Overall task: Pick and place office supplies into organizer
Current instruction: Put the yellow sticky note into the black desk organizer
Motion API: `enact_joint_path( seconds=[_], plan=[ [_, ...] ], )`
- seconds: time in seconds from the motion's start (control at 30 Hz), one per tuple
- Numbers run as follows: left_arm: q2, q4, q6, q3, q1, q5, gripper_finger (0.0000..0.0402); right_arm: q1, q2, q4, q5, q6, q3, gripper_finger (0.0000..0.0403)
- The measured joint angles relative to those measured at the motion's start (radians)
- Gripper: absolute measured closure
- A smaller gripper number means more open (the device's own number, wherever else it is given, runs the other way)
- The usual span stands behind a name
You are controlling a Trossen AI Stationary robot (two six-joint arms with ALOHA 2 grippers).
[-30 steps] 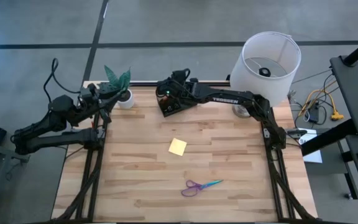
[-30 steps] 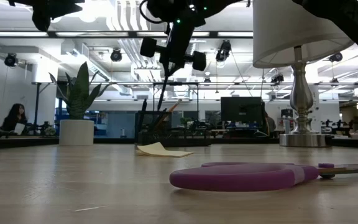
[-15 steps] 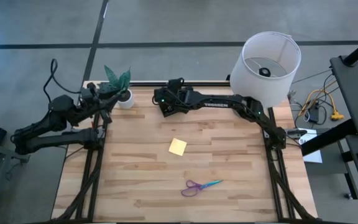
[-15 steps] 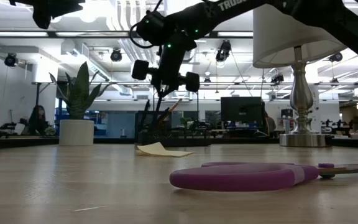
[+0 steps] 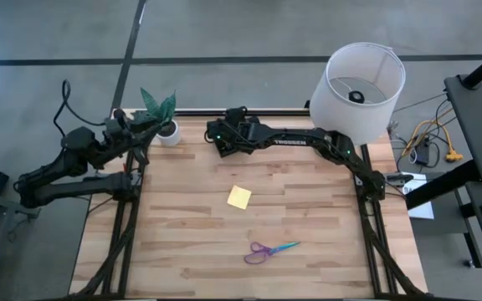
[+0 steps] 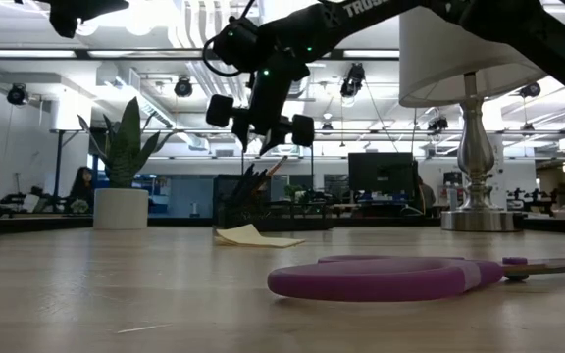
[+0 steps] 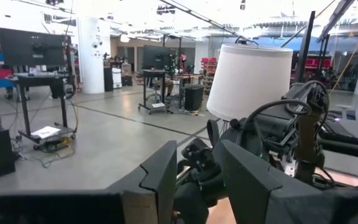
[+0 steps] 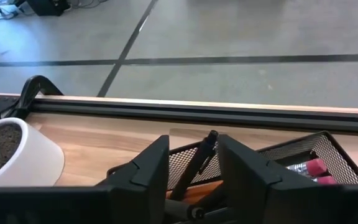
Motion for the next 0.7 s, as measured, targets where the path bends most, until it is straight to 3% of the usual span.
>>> enact_joint_path(
  seconds=[0.47,0.6,0.7],
  plan=[
    [0.035,0.052,0.062,0.005,0.002,-0.005,0.0295,0.019,-0.039,0.001,-0.028,0.016,0.001,0.0248],
    [0.050,0.052,0.062,0.011,0.002,-0.005,0.0295,0.028,-0.044,0.000,-0.150,-0.024,0.032,0.0248],
    [0.057,0.053,0.062,0.017,0.002,-0.006,0.0295,0.042,-0.048,-0.016,-0.382,-0.227,0.066,0.0248]
  ],
)
